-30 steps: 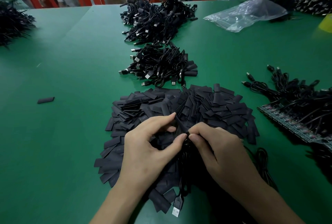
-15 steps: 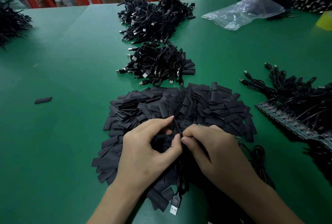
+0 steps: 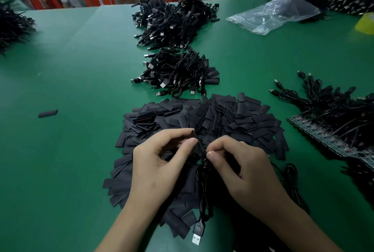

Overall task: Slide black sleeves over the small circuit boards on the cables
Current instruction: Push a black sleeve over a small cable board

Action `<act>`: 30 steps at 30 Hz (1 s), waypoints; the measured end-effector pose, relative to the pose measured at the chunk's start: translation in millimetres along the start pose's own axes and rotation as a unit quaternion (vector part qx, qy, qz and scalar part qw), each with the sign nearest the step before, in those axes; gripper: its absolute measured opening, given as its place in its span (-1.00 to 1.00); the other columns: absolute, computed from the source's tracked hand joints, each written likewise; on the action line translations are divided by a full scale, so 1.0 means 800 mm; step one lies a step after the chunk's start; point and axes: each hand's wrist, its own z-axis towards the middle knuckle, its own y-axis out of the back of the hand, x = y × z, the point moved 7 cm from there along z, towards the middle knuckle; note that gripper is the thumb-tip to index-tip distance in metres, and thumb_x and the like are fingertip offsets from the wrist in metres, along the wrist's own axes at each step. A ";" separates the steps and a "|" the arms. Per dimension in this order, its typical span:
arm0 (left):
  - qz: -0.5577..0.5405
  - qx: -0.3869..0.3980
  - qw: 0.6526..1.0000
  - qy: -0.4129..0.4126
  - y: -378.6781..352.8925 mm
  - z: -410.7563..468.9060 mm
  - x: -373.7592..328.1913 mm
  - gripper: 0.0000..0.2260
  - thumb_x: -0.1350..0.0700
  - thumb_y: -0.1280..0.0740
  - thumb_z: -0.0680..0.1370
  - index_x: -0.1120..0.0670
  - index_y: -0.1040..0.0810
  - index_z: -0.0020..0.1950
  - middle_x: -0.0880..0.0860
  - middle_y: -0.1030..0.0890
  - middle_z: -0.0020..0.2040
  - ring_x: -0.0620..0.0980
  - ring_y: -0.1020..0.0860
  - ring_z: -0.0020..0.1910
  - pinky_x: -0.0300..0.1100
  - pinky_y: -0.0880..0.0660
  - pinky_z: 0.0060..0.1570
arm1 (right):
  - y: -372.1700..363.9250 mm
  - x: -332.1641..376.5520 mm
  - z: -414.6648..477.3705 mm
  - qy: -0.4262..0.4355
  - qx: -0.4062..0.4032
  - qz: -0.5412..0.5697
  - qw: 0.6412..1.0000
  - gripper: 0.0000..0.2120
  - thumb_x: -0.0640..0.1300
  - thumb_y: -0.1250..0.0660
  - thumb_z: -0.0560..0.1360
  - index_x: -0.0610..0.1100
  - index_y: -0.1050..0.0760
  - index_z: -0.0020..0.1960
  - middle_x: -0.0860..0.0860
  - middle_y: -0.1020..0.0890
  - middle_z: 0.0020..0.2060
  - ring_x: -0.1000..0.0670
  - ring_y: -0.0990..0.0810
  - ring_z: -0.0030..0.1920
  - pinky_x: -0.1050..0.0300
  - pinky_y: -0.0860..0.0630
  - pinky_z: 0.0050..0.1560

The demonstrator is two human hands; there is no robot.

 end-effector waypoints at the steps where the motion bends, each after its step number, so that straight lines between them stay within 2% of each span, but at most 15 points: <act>1: -0.015 0.002 1.000 0.013 0.000 0.000 0.002 -0.85 0.00 -0.49 0.48 -0.02 -0.74 0.02 -0.12 -0.74 -0.07 -0.13 -0.70 -0.05 -0.37 -0.55 -0.04 | 0.000 -0.001 0.000 -0.005 0.003 0.015 1.000 -0.84 0.09 -0.25 0.59 0.06 -0.56 -0.04 0.19 -0.57 -0.26 0.07 -0.57 -0.19 0.12 -0.47 -0.11; 4: -0.078 0.001 0.996 0.049 -0.003 0.000 0.008 -0.84 0.00 -0.50 0.41 0.01 -0.74 -0.05 -0.07 -0.74 -0.14 -0.19 -0.69 -0.14 -0.42 -0.53 -0.11 | -0.001 0.000 0.000 -0.005 0.015 0.034 0.999 -0.81 0.10 -0.27 0.58 0.05 -0.60 0.04 0.19 -0.57 -0.25 0.07 -0.60 -0.17 0.08 -0.50 -0.10; 10: -0.158 0.004 0.984 0.086 -0.008 -0.005 0.018 -0.86 0.04 -0.52 0.41 0.07 -0.72 -0.10 0.00 -0.73 -0.23 -0.20 -0.64 -0.26 -0.40 -0.52 -0.21 | 0.000 -0.001 0.000 -0.008 0.005 0.040 0.999 -0.77 0.09 -0.30 0.55 0.02 -0.66 0.04 0.26 -0.61 -0.21 0.16 -0.60 -0.12 0.23 -0.46 -0.05; 14: -0.149 0.004 0.986 0.075 -0.009 -0.005 0.019 -0.88 0.03 -0.52 0.42 0.03 -0.73 -0.10 -0.01 -0.72 -0.20 -0.19 -0.63 -0.24 -0.39 -0.53 -0.17 | 0.004 -0.002 0.000 -0.007 -0.023 0.045 0.999 -0.76 0.08 -0.31 0.55 -0.02 -0.68 0.01 0.24 -0.64 -0.15 0.22 -0.60 -0.12 0.22 -0.45 -0.03; 18: -0.130 0.004 0.990 0.057 -0.006 -0.004 0.017 -0.91 0.04 -0.51 0.43 -0.03 -0.72 -0.08 -0.02 -0.73 -0.15 -0.17 -0.67 -0.16 -0.39 -0.53 -0.11 | 0.004 -0.002 0.000 -0.014 -0.029 0.047 0.998 -0.75 0.10 -0.32 0.54 -0.01 -0.68 0.02 0.22 -0.66 -0.11 0.20 -0.62 -0.11 0.15 -0.47 -0.01; 23: -0.177 -0.001 0.982 0.062 -0.010 -0.005 0.014 -0.77 0.07 -0.51 0.42 -0.02 -0.75 0.07 0.04 -0.73 -0.12 -0.14 -0.67 -0.15 -0.37 -0.56 -0.07 | 0.007 -0.004 0.000 -0.029 -0.047 0.076 0.996 -0.78 0.11 -0.32 0.55 0.03 -0.67 0.01 0.24 -0.68 -0.10 0.16 -0.66 -0.09 0.05 -0.54 -0.02; 27: -0.189 0.009 0.980 0.058 -0.015 -0.008 0.009 -0.71 0.12 -0.48 0.44 -0.02 -0.74 0.15 0.02 -0.75 -0.09 -0.14 -0.68 -0.12 -0.36 -0.56 -0.03 | 0.009 -0.005 0.001 -0.036 -0.044 0.088 0.995 -0.84 0.09 -0.31 0.56 0.10 -0.65 0.02 0.22 -0.67 -0.16 0.12 -0.66 -0.11 0.25 -0.52 -0.11; 30: -0.192 0.032 0.978 0.074 -0.021 -0.011 0.012 -0.63 0.09 -0.49 0.52 -0.05 -0.65 0.33 0.09 -0.73 0.02 -0.01 -0.67 -0.03 -0.22 -0.61 0.11 | 0.015 -0.005 0.004 -0.027 -0.062 0.123 0.990 -0.89 0.03 -0.31 0.62 0.13 -0.63 0.04 0.22 -0.69 -0.13 0.15 -0.67 -0.10 0.42 -0.48 -0.14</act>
